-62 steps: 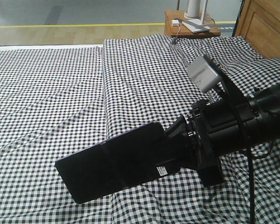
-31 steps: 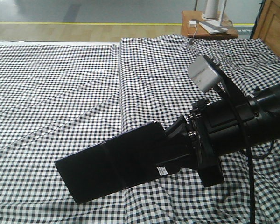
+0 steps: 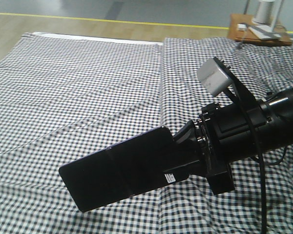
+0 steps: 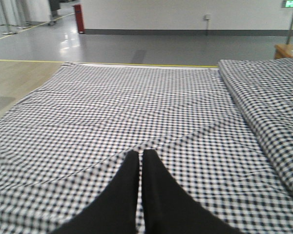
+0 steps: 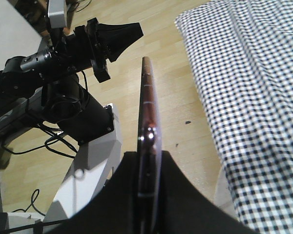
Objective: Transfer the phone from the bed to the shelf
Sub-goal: 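Hold the phone in the right gripper while the base turns away from the bed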
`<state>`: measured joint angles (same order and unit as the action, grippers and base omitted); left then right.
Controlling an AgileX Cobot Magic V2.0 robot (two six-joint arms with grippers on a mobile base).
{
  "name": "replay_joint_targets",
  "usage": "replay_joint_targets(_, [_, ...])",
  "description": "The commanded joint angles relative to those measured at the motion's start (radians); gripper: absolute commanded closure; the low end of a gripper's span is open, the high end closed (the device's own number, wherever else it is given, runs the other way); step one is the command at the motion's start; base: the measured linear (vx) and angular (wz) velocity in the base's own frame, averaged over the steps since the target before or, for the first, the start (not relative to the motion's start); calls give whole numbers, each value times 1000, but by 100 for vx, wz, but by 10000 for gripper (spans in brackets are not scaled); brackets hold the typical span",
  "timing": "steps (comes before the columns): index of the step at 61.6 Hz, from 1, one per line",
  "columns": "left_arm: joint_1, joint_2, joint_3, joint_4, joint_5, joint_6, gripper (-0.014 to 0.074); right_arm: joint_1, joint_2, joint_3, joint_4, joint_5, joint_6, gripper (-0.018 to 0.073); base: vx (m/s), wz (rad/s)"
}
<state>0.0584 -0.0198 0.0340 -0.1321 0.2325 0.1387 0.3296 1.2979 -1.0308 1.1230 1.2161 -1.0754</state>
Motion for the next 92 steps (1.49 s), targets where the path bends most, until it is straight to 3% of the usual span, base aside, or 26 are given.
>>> replay_joint_targets(1, [-4,-5,2,-6,-74,-4,596,1,-30,-27,91,75,-4,561,-11,43])
replay_joint_targets(92, [-4,-5,2,-6,-74,-4,596,1,-30,-27,91,75,-4,561,-12,47])
